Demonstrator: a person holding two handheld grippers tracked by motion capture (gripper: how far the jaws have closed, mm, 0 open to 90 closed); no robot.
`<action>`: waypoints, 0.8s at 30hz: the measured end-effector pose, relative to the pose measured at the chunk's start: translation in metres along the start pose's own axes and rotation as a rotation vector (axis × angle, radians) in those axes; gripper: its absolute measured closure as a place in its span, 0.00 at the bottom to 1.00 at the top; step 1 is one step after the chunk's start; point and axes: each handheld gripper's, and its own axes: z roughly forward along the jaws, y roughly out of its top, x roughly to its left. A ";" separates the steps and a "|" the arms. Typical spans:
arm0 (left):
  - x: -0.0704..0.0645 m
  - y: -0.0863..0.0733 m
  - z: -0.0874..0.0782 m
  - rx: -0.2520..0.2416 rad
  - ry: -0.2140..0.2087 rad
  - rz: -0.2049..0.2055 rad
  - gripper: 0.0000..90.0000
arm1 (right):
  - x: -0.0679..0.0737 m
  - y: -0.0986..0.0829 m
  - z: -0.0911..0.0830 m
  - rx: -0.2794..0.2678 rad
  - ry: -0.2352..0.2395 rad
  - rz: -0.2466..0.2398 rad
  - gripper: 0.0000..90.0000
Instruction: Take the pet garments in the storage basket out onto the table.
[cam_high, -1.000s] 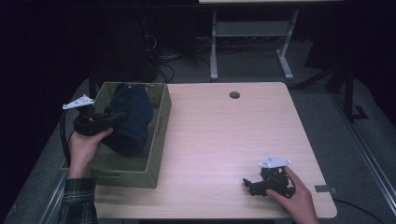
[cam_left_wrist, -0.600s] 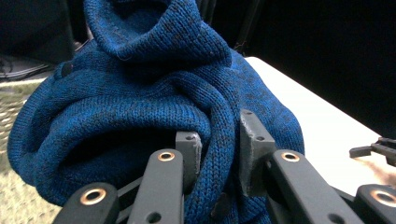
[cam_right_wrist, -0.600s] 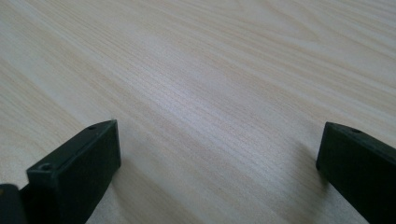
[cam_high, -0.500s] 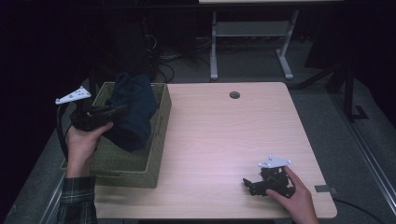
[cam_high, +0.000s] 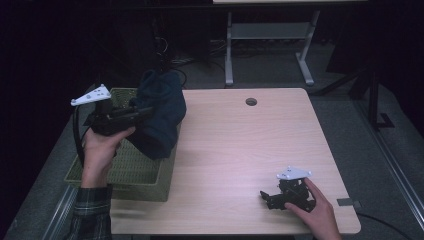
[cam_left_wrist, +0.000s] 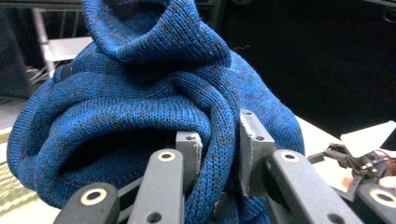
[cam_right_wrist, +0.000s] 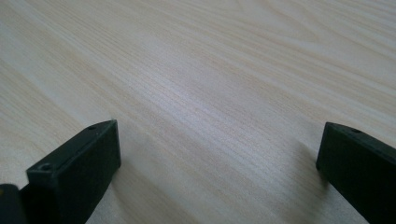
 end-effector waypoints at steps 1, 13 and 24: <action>-0.002 0.001 0.003 0.003 -0.009 0.003 0.81 | 0.000 0.000 0.000 0.000 0.000 -0.001 0.00; -0.021 0.008 0.047 0.036 -0.097 0.032 0.81 | 0.000 0.001 0.000 0.000 0.004 -0.002 0.00; -0.044 0.008 0.085 0.079 -0.160 0.057 0.81 | 0.000 0.001 0.000 -0.002 0.003 -0.006 0.00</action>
